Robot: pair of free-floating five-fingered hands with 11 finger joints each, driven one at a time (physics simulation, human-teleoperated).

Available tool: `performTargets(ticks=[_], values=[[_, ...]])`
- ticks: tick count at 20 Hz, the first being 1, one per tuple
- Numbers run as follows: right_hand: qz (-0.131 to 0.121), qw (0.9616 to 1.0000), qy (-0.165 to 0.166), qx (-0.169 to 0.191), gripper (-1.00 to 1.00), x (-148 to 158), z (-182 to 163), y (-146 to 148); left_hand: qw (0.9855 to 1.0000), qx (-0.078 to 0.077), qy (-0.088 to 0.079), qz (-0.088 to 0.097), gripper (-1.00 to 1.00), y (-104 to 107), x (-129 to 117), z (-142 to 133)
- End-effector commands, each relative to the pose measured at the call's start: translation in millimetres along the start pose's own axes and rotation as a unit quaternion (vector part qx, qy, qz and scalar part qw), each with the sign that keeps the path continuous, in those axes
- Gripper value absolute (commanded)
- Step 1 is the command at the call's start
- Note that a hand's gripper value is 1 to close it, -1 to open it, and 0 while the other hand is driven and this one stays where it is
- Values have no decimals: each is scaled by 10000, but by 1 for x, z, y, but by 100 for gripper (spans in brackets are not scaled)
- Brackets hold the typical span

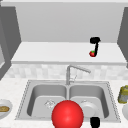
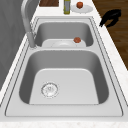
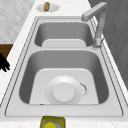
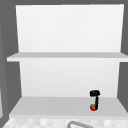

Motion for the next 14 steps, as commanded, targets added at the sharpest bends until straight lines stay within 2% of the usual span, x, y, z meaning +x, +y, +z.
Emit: performTargets(ticks=[1, 5, 9, 14], values=[[0, 10000, 0, 0, 0, 0, 0, 0, 9978, -61, 159, 639, -100, 2, -8, 7], [0, 10000, 0, 0, 0, 0, 0, 0, 9943, -41, 190, 1044, -100, 6, -16, 15], [0, 10000, 0, 0, 0, 0, 0, 0, 9898, 21, 204, 1410, -100, 11, -27, 21], [0, 10000, 0, 0, 0, 0, 0, 0, 9816, 21, 272, 1890, -100, 12, -24, 28]])
